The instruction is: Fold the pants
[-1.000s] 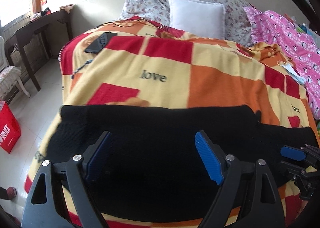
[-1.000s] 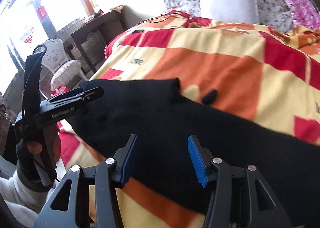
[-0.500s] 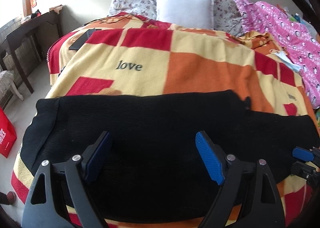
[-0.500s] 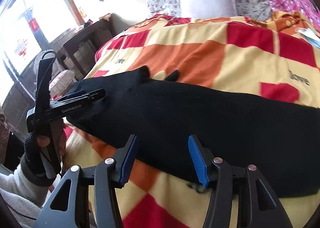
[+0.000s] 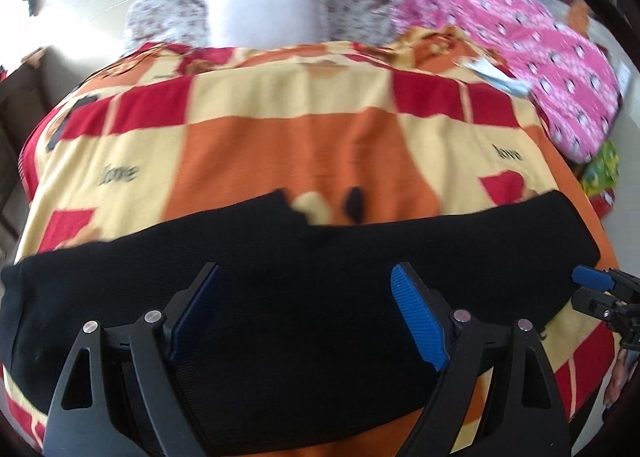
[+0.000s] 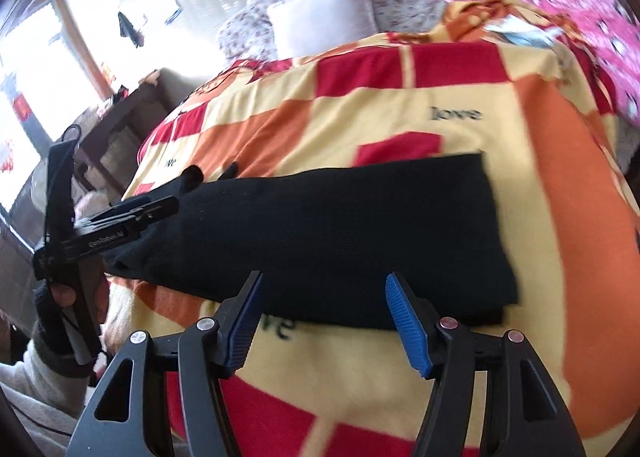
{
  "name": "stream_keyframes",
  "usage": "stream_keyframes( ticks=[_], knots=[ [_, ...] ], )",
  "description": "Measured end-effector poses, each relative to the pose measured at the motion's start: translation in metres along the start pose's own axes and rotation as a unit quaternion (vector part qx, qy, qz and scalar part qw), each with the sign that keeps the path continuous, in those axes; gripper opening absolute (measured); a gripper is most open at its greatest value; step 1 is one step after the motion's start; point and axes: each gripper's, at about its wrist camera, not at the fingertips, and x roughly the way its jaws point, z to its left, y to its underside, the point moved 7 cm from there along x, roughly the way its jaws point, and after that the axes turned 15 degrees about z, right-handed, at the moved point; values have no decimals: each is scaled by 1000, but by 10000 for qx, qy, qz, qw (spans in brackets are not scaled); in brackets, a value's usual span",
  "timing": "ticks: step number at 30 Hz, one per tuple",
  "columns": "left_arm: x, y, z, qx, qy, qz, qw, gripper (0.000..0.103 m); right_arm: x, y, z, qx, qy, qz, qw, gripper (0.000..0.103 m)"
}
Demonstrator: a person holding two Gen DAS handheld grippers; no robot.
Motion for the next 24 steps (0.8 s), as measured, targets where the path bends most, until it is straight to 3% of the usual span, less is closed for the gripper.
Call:
stream_keyframes(
  ticks=[16,24],
  knots=[
    [9,-28,-101,931,369,50,9950,86,-20,25,-36,477,-84,-101,9988,69],
    [25,-41,-151,1298,1042,443,9851,86,-19,27,-46,593,-299,-229,9975,72]
  ],
)
